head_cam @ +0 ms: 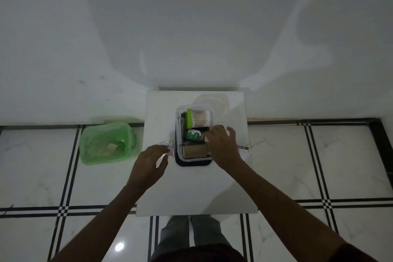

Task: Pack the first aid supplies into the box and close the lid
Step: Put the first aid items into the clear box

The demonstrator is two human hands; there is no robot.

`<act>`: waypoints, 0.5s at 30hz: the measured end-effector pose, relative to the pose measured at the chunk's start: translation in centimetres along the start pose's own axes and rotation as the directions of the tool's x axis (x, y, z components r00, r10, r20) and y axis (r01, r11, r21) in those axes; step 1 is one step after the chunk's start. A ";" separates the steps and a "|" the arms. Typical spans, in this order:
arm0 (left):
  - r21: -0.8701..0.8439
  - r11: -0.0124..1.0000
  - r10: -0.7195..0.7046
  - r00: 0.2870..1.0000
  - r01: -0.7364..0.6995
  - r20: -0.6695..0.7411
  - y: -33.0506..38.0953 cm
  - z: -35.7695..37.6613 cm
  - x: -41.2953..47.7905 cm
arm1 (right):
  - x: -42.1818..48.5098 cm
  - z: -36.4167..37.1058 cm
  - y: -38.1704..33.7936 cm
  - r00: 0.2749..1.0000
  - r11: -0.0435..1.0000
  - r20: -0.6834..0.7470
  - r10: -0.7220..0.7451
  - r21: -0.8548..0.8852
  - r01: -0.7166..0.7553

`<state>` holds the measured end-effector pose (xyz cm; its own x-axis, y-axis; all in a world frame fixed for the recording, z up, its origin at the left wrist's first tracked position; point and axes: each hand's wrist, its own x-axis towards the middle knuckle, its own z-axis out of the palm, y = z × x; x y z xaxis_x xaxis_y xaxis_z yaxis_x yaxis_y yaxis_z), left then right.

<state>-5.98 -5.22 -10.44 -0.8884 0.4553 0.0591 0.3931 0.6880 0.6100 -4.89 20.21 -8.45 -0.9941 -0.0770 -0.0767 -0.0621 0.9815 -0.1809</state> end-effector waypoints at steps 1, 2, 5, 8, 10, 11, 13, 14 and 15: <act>0.012 1.000 -0.015 1.000 0.014 0.025 -0.4 -0.1 0.2 | -0.2 0.0 0.2 1.000 1.000 0.001 -0.008 -0.005 0.008; 0.033 0.999 -0.038 0.998 0.036 0.051 -0.9 -0.1 0.3 | -0.3 -0.1 0.4 1.000 1.000 0.009 -0.019 -0.011 0.019; 0.078 0.989 -0.134 0.986 0.127 0.098 -2.6 0.5 0.5 | 0.4 0.2 0.5 0.999 1.000 0.035 -0.021 -0.011 0.022; 0.128 0.970 -0.228 0.959 0.208 0.168 -3.9 1.4 0.8 | 1.4 0.4 0.0 1.000 1.000 0.002 -0.025 0.005 0.025; 0.178 0.961 -0.251 0.939 0.212 0.237 -4.4 2.0 0.9 | 1.7 0.0 -0.2 0.994 0.994 -0.113 0.012 0.105 -0.001; 0.197 0.956 -0.264 0.929 0.217 0.259 -4.6 2.2 1.0 | 1.7 -0.3 -0.1 0.980 0.981 -0.187 0.073 0.191 -0.037; 0.228 0.949 -0.278 0.922 0.219 0.270 -5.1 2.5 1.3 | 1.3 -0.8 0.6 0.921 0.909 -0.278 0.271 0.388 -0.151; 0.242 0.947 -0.275 0.923 0.212 0.268 -5.2 2.6 1.5 | 0.9 -0.9 1.3 0.894 0.860 -0.261 0.366 0.461 -0.218; 0.255 0.946 -0.270 0.924 0.202 0.269 -5.4 2.7 1.7 | 0.5 -0.8 2.2 0.880 0.822 -0.199 0.432 0.489 -0.292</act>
<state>-8.98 -6.65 -15.80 -0.8637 0.3869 -0.3230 0.2525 0.8868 0.3871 -5.63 22.43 -8.10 -0.9192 0.3907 0.0497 0.2831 0.7432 -0.6061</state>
